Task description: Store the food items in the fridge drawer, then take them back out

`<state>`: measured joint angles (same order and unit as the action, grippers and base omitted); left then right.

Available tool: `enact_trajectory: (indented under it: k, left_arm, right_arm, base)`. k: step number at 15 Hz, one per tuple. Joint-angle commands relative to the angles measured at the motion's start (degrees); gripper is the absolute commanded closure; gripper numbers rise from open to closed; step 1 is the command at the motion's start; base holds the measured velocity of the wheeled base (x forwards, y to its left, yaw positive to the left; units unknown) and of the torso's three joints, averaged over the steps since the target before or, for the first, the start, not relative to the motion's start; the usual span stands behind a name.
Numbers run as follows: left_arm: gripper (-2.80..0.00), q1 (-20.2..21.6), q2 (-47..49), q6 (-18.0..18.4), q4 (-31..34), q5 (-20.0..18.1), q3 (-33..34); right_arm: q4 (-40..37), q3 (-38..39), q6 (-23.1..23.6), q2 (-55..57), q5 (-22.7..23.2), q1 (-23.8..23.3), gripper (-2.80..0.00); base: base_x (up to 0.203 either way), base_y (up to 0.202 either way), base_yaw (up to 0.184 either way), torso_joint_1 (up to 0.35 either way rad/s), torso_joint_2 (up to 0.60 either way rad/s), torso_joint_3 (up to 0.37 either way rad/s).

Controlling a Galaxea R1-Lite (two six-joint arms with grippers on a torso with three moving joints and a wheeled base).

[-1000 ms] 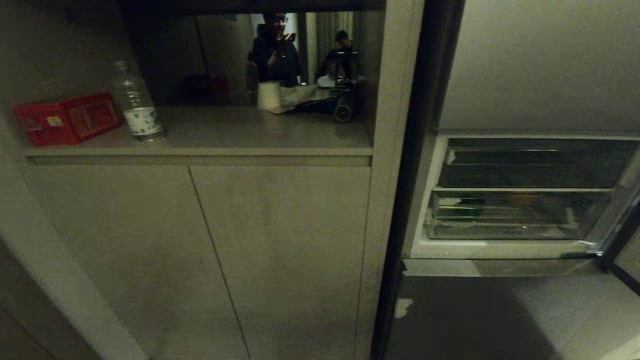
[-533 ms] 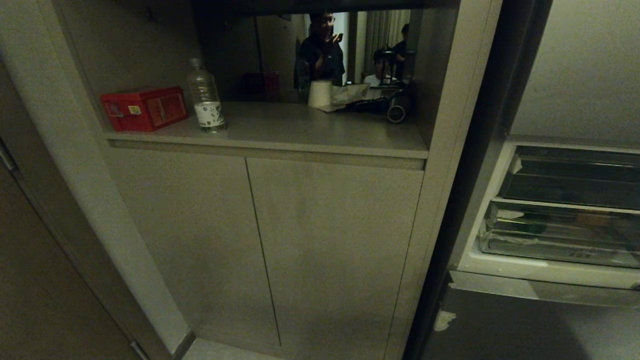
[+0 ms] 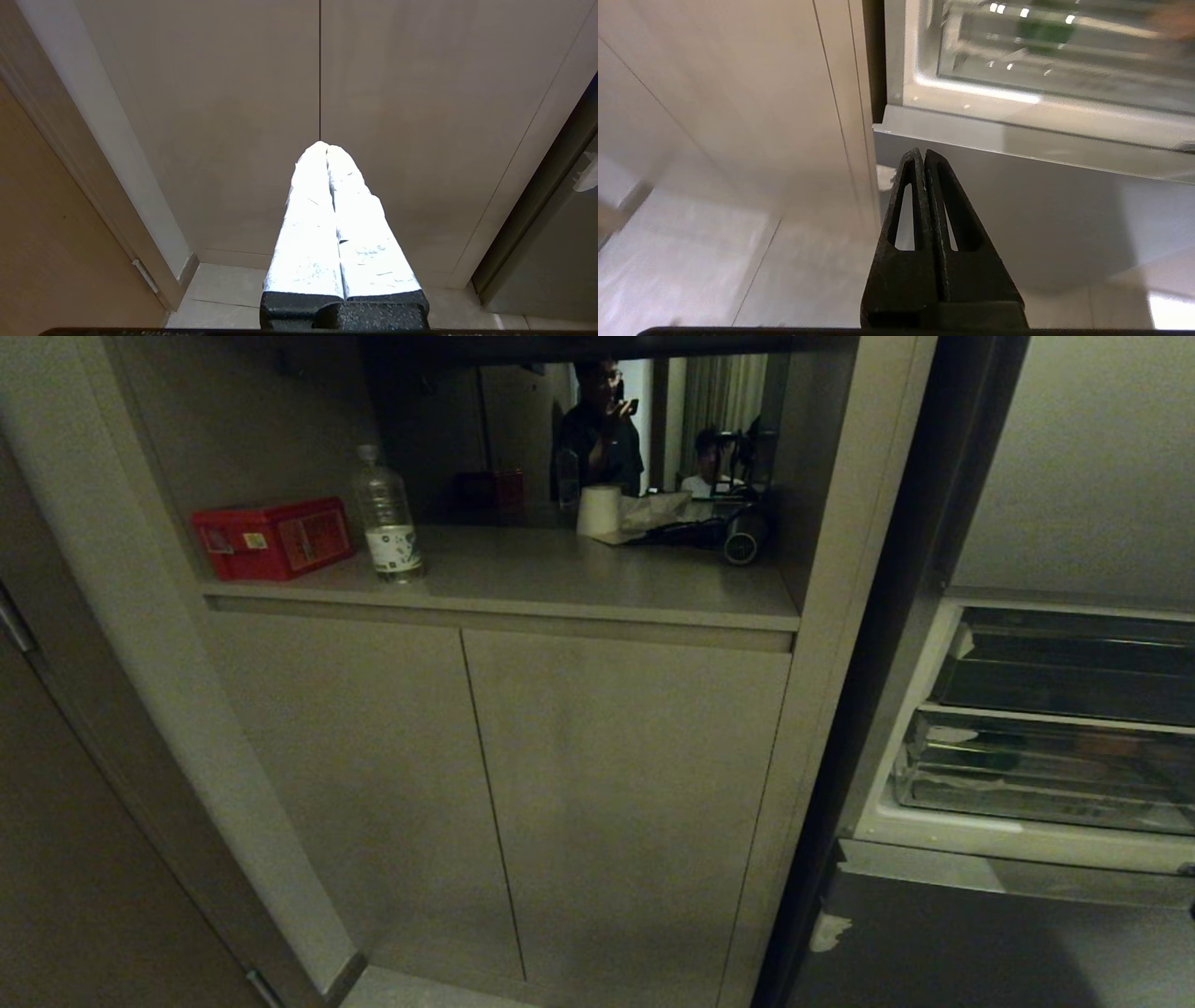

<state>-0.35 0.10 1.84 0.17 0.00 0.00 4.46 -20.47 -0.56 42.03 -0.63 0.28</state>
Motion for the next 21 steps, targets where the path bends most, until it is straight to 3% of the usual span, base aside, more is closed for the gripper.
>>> enact_trajectory:
  k: [1, 2, 6, 9, 14, 21]
  left_arm:
    - [0.00, 0.0, 0.1, 0.0, 0.0, 0.0, 0.0]
    - [0.00, 0.0, 0.1, 0.1, 0.0, 0.0, 0.0]
    - [0.00, 0.0, 0.1, 0.0, 0.0, 0.0, 0.0]
    - [0.00, 0.0, 0.1, 0.0, 0.0, 0.0, 0.0]
    - [0.00, 0.0, 0.1, 0.0, 0.0, 0.0, 0.0]
    - [0.00, 0.0, 0.1, 0.0, 0.0, 0.0, 0.0]
  right_arm:
    - [7.7, -3.8, -0.5, 26.8, 0.0, 0.6, 0.00]
    - [13.4, -4.1, -0.7, 33.2, 0.0, 0.9, -2.80]
    - [33.3, -4.8, -2.4, 50.2, -0.3, 1.4, -2.80]
    - [38.1, -5.6, -3.8, 53.2, -1.4, -0.8, -2.80]
    - [53.2, -5.0, -4.0, 60.5, -1.5, -6.0, -2.80]
    - [63.6, -7.5, -3.9, 70.6, 0.9, -5.8, -2.80]
  base:
    - [0.000, 0.000, 0.000, 0.000, 0.00, 0.000]
    - [0.000, 0.000, 0.000, 0.000, 0.00, 0.000]
    - [0.000, 0.000, 0.000, 0.000, 0.00, 0.000]
    - [0.000, 0.000, 0.000, 0.000, 0.00, 0.000]
    - [0.000, 0.000, 0.000, 0.000, 0.00, 0.000]
    - [0.000, 0.000, 0.000, 0.000, 0.00, 0.000]
